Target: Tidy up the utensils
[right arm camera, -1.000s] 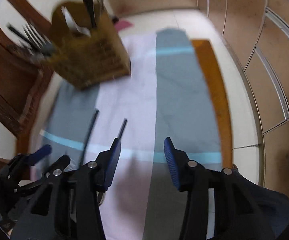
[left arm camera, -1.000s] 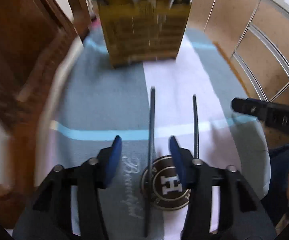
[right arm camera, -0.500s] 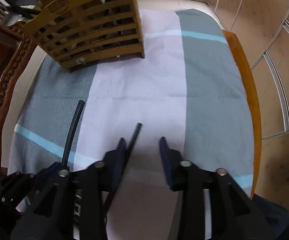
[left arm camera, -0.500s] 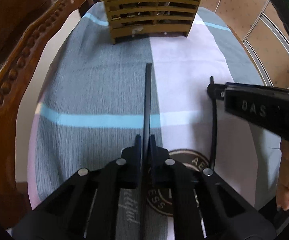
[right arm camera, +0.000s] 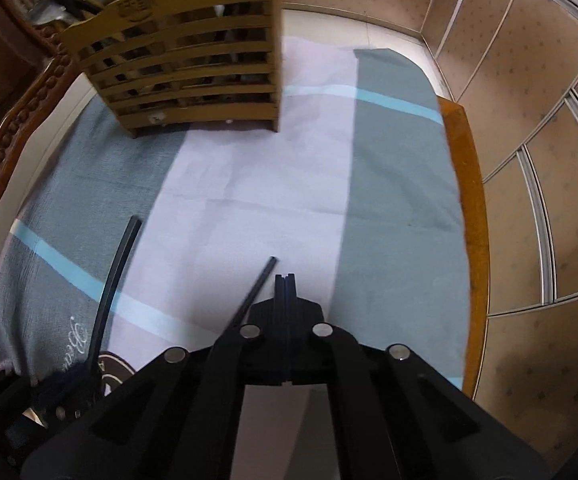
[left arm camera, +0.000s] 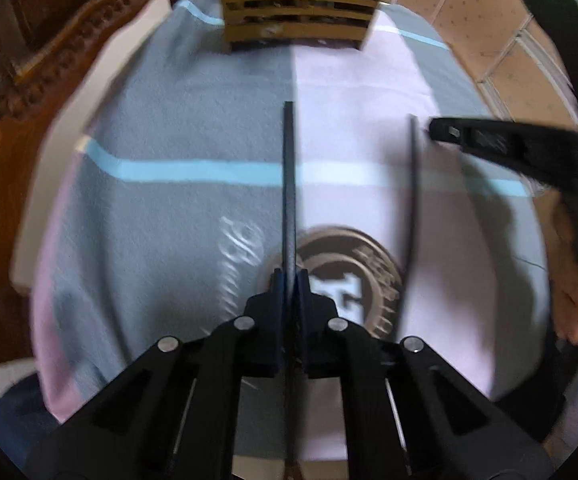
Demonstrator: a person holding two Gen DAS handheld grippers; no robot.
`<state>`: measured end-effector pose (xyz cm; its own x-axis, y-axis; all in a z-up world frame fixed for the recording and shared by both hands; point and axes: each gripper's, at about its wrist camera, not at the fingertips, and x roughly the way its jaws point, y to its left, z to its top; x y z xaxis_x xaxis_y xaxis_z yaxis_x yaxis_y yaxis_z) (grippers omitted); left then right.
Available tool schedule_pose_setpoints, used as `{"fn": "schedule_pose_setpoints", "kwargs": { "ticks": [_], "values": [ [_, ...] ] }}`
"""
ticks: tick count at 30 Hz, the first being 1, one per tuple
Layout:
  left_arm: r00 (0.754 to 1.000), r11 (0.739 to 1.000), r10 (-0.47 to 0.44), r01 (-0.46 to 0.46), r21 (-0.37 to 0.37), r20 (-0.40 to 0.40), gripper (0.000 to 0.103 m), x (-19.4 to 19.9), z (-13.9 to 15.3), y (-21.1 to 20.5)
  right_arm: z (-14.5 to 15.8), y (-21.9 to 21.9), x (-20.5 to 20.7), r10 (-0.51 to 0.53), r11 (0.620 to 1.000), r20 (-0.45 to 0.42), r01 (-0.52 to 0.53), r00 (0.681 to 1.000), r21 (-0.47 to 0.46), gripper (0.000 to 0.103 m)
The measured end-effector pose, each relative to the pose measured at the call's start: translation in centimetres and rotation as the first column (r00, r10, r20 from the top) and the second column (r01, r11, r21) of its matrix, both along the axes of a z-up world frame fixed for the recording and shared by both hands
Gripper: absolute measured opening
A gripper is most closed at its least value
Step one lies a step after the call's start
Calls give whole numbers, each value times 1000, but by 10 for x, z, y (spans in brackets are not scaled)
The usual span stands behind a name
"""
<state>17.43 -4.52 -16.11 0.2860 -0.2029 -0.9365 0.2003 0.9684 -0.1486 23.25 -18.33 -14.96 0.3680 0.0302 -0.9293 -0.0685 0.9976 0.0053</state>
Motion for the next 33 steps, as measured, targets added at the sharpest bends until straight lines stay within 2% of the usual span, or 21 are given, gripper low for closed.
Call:
{"fn": "schedule_pose_setpoints", "kwargs": {
  "ticks": [2, 5, 7, 10, 13, 17, 23, 28, 33],
  "values": [
    [1000, 999, -16, 15, -50, -20, 7, -5, 0, -3, 1, -8, -1, -24, 999, -20, 24, 1000, 29, 1],
    [1000, 998, -9, 8, -54, -7, 7, -10, 5, 5, 3, -13, -4, -32, 997, -46, 35, 998, 69, 1],
    [1000, 999, 10, -10, -32, 15, 7, -7, 10, 14, 6, -11, -9, -15, 996, -57, 20, 998, 91, 1],
    [998, 999, 38, -37, -9, 45, 10, 9, 17, 23, 3, -7, -3, -13, 991, -102, 26, 995, 129, 15],
    [997, 999, 53, -53, -3, 58, 19, 33, 21, 23, 3, -2, 8, -42, 991, -110, 55, 993, 121, 15],
    [998, 999, 41, -42, 27, 39, 22, 67, 15, 7, -2, 6, 23, -49, 992, -149, 65, 988, 105, 15],
    [1000, 997, 22, -20, 74, -21, 27, 98, 2, -6, -5, 6, 31, -47, 994, -168, 63, 985, 88, 16],
    [1000, 994, 12, -10, 112, -15, 34, 108, 0, -12, -7, -2, 37, -43, 993, -168, 61, 985, 102, 16],
    [1000, 992, 9, -9, 124, 2, 36, 107, 0, -14, -10, -12, 41, -54, 989, -177, 77, 983, 126, 16]
  ]
}}
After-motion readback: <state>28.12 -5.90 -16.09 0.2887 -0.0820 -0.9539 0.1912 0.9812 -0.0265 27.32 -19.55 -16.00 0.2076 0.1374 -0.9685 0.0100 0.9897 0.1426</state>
